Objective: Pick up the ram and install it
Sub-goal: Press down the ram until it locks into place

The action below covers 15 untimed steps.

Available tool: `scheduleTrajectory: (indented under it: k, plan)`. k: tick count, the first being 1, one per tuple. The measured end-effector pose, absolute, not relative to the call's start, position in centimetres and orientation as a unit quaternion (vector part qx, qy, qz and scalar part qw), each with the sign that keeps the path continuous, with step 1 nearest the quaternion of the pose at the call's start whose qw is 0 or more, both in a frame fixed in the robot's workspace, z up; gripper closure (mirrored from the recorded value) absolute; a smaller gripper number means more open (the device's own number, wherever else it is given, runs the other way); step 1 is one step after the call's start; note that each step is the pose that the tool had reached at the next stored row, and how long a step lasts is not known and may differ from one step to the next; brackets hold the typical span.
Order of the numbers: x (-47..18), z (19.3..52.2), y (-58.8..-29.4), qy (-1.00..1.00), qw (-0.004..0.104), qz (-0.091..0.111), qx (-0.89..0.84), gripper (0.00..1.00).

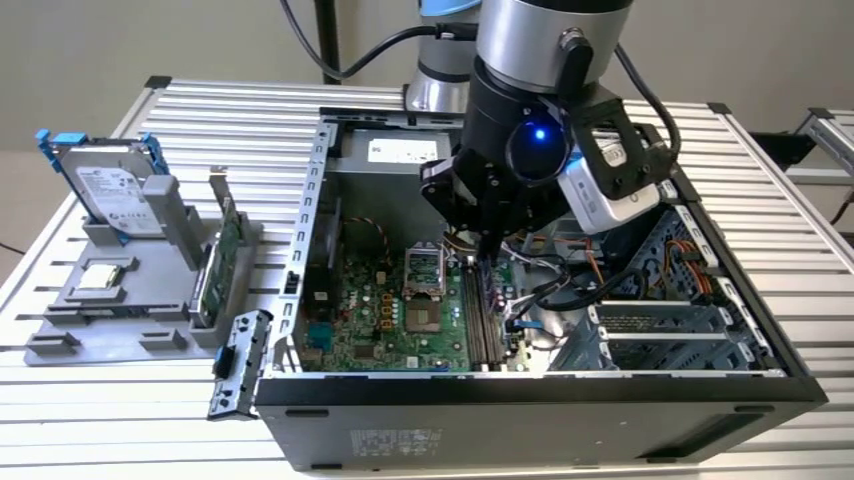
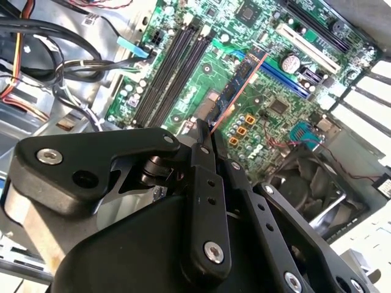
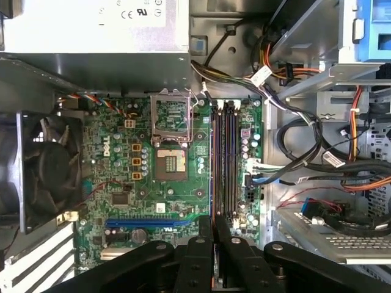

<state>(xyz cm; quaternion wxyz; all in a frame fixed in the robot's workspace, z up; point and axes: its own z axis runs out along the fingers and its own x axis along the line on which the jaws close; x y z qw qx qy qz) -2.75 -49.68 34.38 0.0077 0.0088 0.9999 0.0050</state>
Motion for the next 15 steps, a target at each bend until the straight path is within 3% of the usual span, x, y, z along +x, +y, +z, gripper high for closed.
scheduleTrajectory:
  k: [15]
  plan:
    - [-1.9, 33.0, -49.7, 1.0, 0.008, 0.005, 0.009, 1.0]
